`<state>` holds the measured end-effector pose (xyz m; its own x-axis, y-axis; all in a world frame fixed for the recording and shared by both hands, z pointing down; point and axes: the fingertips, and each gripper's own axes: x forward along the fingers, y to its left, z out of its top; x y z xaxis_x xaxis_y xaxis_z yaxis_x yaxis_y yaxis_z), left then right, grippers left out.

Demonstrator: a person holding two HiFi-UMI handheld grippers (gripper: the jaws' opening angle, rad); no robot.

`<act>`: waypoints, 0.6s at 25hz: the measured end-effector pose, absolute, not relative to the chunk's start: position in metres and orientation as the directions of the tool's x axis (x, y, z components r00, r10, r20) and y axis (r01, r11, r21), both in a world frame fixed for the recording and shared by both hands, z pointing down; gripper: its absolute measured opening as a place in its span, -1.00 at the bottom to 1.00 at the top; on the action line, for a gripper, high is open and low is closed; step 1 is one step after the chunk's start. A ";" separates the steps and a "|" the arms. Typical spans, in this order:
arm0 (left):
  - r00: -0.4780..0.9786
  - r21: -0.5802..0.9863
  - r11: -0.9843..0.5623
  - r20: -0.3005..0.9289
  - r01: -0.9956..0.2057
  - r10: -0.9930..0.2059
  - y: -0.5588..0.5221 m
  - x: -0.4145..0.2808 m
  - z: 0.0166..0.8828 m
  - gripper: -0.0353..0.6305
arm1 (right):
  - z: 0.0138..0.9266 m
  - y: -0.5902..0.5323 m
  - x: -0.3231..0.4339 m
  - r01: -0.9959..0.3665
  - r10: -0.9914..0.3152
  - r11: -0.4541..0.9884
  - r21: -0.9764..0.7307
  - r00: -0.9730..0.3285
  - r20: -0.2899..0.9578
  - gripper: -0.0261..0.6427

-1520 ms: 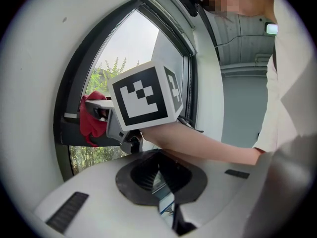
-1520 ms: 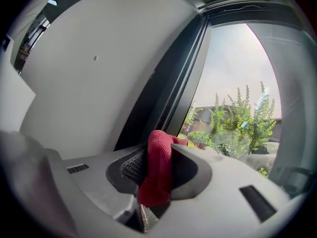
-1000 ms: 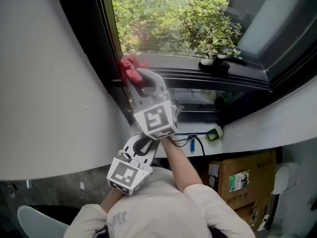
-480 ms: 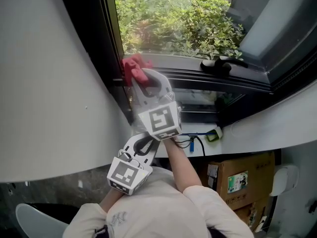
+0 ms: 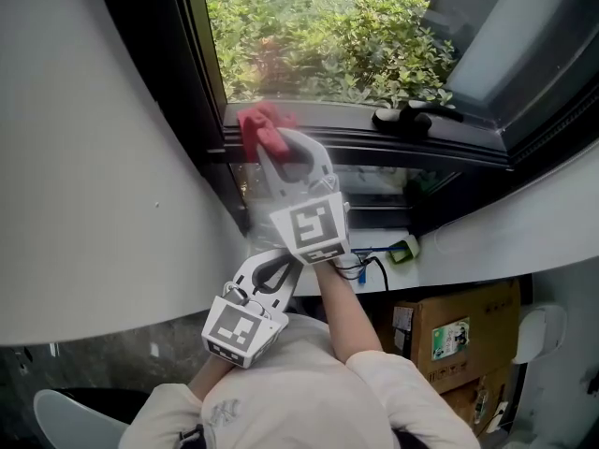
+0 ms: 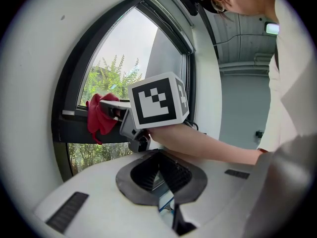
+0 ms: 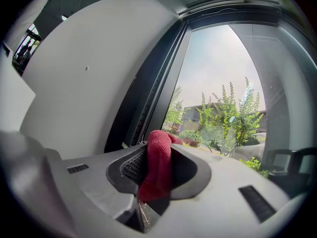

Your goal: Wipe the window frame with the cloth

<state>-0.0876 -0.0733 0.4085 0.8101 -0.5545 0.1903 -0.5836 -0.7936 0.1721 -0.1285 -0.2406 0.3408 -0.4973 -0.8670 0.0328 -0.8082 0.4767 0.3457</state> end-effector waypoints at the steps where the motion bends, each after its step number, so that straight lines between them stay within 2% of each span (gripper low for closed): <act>1: 0.812 0.173 -0.795 0.189 -0.582 -0.553 -0.073 -0.087 0.408 -0.87 | 0.341 -0.240 -0.127 -0.810 -0.868 0.475 0.345 -0.495 0.033 -0.61; 15: 0.818 0.172 -0.802 0.187 -0.573 -0.544 -0.069 -0.085 0.406 -0.87 | 0.339 -0.238 -0.108 -0.824 -0.882 0.451 0.343 -0.471 0.028 -0.61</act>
<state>-0.0846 -0.0686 0.4057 0.8179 -0.5442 0.1869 -0.5726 -0.8016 0.1716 -0.1081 -0.2382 0.3393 -0.4713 -0.8815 0.0281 -0.8238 0.4513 0.3429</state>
